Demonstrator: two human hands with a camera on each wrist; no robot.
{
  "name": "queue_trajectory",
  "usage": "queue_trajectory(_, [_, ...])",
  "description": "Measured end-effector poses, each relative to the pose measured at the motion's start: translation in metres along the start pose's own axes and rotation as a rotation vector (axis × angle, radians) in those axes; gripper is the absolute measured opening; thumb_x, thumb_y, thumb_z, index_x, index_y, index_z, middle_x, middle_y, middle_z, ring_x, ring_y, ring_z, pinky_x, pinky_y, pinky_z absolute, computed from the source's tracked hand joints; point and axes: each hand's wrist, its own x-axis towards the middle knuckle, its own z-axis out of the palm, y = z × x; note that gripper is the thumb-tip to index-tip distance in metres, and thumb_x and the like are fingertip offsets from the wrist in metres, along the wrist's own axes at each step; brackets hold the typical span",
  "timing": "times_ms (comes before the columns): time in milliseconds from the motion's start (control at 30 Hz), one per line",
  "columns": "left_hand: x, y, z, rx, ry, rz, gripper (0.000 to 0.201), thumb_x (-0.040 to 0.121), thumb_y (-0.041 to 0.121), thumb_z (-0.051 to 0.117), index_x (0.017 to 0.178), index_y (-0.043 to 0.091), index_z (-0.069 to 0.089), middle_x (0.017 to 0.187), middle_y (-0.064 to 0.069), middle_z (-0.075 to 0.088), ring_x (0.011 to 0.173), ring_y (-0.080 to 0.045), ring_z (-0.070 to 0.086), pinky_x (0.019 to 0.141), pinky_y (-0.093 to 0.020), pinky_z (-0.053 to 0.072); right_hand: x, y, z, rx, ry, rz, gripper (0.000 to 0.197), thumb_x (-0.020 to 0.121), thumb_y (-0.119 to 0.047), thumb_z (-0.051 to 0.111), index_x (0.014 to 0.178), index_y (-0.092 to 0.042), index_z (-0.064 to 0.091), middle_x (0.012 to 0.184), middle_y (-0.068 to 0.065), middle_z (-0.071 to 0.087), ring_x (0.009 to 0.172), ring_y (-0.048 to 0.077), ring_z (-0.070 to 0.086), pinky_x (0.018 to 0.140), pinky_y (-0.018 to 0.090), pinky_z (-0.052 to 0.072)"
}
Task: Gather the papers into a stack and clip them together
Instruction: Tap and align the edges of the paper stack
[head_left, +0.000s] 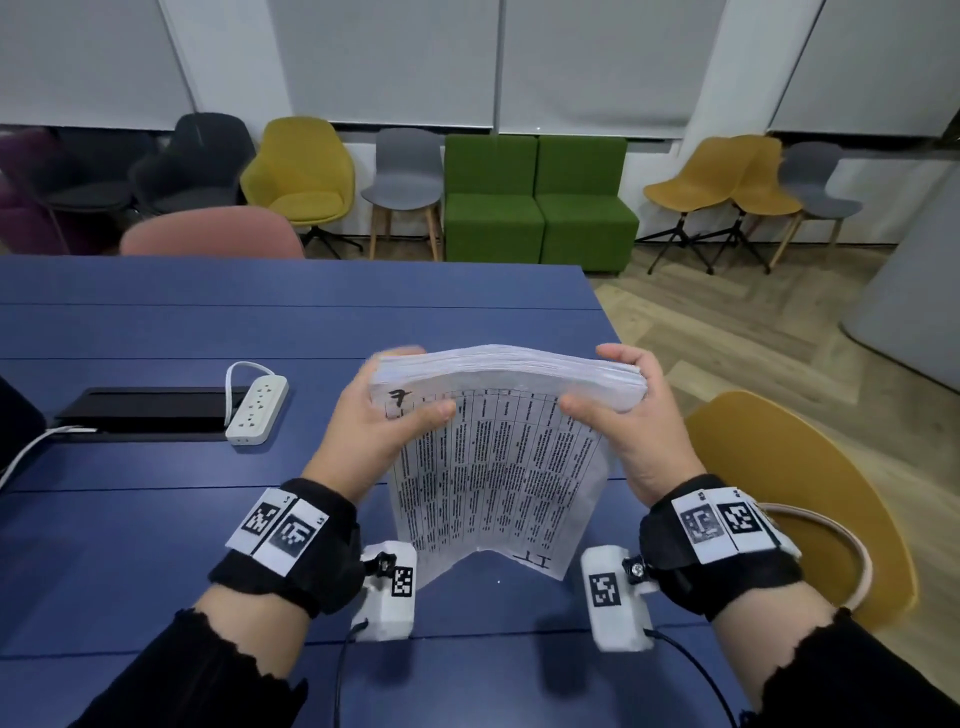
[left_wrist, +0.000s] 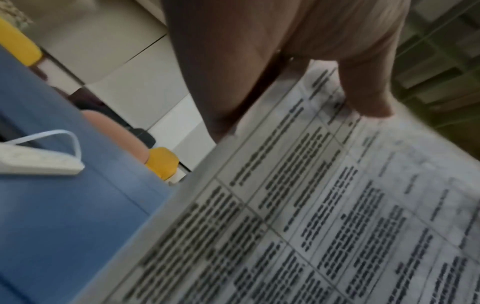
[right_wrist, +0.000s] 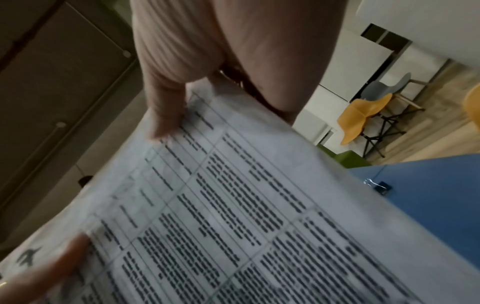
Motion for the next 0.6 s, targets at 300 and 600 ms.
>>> queue_trajectory(300, [-0.005,0.007,-0.004,-0.142,-0.088,0.071,0.044,0.060,0.020,0.082,0.097,0.012,0.061,0.088,-0.001,0.071,0.081,-0.017,0.068,0.072,-0.025,0.055,-0.001,-0.013,-0.011,0.108,-0.223,-0.041,0.037,0.054,-0.012,0.086,0.082,-0.018,0.062,0.082,0.007,0.064,0.073,0.020,0.062,0.067,0.027,0.052])
queue_trajectory(600, [-0.004,0.008,0.003,-0.148,-0.164,0.012,0.041,0.061,0.022,0.079,0.099,0.010,0.071,0.099,-0.009,0.075,0.095,-0.024,0.070,0.086,-0.034,0.055,-0.002,-0.007,-0.010,0.052,-0.221,-0.031,0.055,0.052,-0.036,0.089,0.088,0.000,0.067,0.093,0.024,0.067,0.091,0.033,0.065,0.092,0.048,0.048])
